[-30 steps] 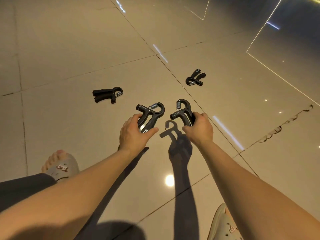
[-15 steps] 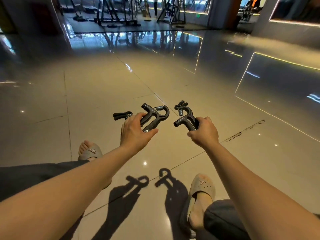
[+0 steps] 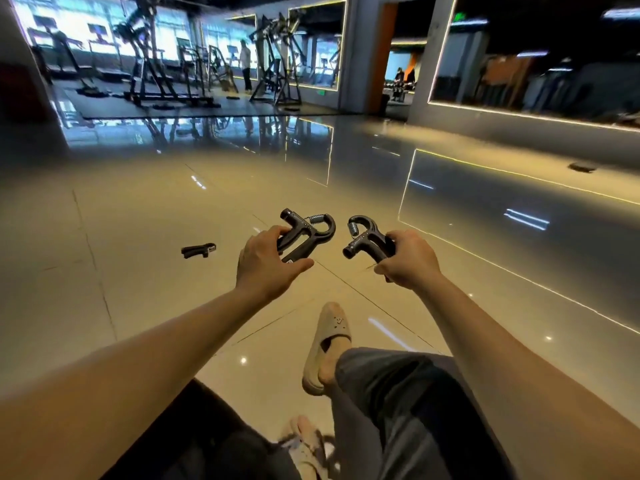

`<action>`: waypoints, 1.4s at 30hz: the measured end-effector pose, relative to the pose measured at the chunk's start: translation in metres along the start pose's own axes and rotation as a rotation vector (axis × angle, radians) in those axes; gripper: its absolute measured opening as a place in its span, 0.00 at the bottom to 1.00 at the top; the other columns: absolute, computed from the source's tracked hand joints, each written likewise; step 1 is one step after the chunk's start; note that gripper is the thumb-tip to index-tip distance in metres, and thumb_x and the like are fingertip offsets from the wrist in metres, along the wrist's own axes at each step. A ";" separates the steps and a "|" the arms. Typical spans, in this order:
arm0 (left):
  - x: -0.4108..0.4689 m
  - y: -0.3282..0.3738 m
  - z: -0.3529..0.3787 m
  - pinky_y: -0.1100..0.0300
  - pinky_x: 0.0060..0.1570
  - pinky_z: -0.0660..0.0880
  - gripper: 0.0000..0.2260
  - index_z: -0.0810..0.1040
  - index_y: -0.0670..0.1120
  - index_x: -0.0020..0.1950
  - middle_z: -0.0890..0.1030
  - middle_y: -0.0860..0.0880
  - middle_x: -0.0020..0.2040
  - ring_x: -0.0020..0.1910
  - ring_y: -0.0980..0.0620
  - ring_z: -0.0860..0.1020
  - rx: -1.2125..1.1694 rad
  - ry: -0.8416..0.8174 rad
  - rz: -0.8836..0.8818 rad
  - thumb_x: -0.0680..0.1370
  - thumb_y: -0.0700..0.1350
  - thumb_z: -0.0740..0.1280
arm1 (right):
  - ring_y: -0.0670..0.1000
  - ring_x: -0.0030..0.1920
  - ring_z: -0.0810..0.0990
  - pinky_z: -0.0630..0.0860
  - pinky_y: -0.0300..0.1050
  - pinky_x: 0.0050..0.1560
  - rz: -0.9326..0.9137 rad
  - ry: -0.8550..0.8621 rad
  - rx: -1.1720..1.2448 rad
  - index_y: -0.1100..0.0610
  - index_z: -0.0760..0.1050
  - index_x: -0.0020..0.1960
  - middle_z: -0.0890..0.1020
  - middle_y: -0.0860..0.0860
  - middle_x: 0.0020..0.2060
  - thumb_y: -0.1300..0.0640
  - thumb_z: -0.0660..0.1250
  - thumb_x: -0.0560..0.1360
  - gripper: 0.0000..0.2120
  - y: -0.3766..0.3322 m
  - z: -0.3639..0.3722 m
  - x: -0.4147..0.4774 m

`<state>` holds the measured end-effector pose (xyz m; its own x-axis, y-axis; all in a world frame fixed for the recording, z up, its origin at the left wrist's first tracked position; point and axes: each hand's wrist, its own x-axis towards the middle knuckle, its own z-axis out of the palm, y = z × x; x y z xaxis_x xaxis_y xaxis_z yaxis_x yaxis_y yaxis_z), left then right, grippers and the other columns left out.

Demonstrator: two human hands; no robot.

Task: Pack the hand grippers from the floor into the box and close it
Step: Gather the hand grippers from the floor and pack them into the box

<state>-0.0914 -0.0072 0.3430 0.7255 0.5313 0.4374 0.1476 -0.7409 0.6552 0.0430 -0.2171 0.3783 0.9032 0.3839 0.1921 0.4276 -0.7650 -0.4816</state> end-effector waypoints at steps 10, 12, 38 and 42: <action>-0.126 0.092 0.030 0.47 0.54 0.77 0.31 0.74 0.48 0.67 0.80 0.48 0.58 0.55 0.48 0.77 -0.103 -0.135 0.068 0.69 0.59 0.78 | 0.53 0.42 0.83 0.83 0.50 0.47 0.117 -0.082 -0.060 0.57 0.77 0.65 0.82 0.55 0.51 0.60 0.80 0.68 0.27 0.093 -0.104 -0.163; -0.145 0.107 0.038 0.46 0.54 0.78 0.31 0.74 0.48 0.68 0.80 0.48 0.58 0.55 0.48 0.77 -0.123 -0.167 0.078 0.69 0.59 0.78 | 0.55 0.46 0.84 0.83 0.54 0.52 0.158 -0.098 -0.057 0.58 0.77 0.65 0.82 0.56 0.52 0.60 0.80 0.68 0.27 0.110 -0.120 -0.185; -0.282 0.200 0.221 0.52 0.53 0.77 0.25 0.78 0.48 0.61 0.80 0.51 0.53 0.52 0.50 0.79 -0.142 -0.840 0.199 0.66 0.50 0.80 | 0.54 0.44 0.82 0.83 0.54 0.49 0.569 -0.096 -0.076 0.56 0.79 0.61 0.81 0.52 0.46 0.62 0.78 0.65 0.25 0.348 -0.137 -0.329; -0.285 0.204 0.256 0.49 0.58 0.78 0.24 0.80 0.48 0.59 0.80 0.50 0.52 0.52 0.51 0.79 -0.152 -0.978 0.257 0.66 0.49 0.80 | 0.54 0.45 0.80 0.79 0.48 0.43 0.551 -0.095 -0.077 0.56 0.79 0.62 0.80 0.52 0.49 0.60 0.78 0.66 0.26 0.375 -0.132 -0.314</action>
<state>-0.0958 -0.4149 0.1942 0.9642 -0.2547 -0.0736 -0.1277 -0.6893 0.7132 -0.0758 -0.6929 0.2505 0.9879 -0.0410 -0.1496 -0.1017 -0.8996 -0.4248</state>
